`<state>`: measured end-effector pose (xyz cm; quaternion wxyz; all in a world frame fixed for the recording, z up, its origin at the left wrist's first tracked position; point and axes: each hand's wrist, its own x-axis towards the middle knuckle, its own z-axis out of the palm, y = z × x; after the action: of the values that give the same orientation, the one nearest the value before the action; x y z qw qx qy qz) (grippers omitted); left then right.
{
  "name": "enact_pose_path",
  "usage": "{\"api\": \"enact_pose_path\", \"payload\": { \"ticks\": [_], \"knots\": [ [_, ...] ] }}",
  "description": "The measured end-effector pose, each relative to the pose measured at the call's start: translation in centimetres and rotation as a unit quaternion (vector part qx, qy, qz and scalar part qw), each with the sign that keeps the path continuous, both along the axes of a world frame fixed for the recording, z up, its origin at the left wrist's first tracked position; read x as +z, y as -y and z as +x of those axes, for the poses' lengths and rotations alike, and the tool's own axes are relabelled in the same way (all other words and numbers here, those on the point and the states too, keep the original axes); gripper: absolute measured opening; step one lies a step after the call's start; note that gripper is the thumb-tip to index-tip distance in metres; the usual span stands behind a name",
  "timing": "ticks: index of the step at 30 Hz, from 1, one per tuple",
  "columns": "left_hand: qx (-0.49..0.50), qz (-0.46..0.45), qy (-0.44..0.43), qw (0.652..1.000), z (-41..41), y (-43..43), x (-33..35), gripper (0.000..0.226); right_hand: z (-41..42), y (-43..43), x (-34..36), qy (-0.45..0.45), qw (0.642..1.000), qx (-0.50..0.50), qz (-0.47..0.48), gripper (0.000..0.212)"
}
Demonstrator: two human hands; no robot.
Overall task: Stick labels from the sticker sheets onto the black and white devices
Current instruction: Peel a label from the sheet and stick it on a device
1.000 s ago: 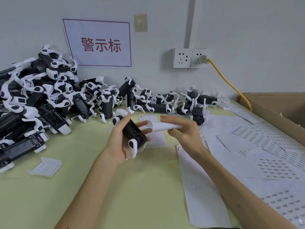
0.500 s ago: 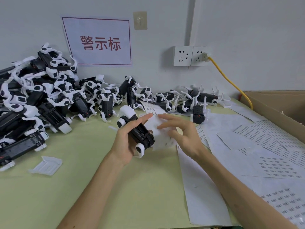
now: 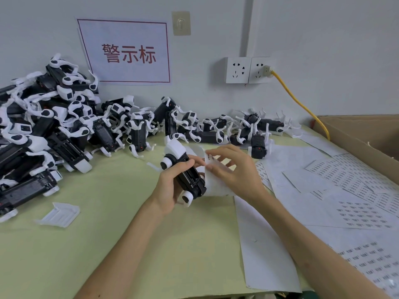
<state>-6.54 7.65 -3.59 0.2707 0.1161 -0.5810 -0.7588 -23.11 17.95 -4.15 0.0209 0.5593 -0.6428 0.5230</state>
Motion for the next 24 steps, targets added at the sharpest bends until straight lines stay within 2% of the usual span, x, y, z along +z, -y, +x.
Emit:
{"api": "enact_pose_path", "payload": {
  "ticks": [4, 8, 15, 21, 24],
  "knots": [
    [-0.024, 0.001, 0.006, 1.000, 0.13, -0.03, 0.00, 0.043, 0.05, 0.12, 0.00, -0.004, 1.000, -0.016, -0.011, 0.026],
    [-0.068, -0.027, 0.061, 0.995, 0.31, -0.31, 0.14, 0.058, -0.37, 0.10, -0.07, 0.009, 0.999, -0.038, -0.009, 0.021],
    [-0.058, -0.032, 0.077, 0.995, 0.35, -0.52, 0.30, 0.059, -0.12, 0.29, -0.29, -0.018, 0.998, -0.055, -0.033, 0.018],
    [-0.078, -0.027, 0.068, 0.994, 0.31, -0.75, 0.16, 0.059, -0.08, 0.03, -0.09, 0.023, 0.998, -0.044, -0.044, 0.021],
    [-0.086, -0.037, 0.067, 0.993, 0.24, -0.82, 0.23, 0.058, -0.16, -0.14, 0.31, 0.093, 0.994, -0.049, -0.038, 0.015]
  ]
}}
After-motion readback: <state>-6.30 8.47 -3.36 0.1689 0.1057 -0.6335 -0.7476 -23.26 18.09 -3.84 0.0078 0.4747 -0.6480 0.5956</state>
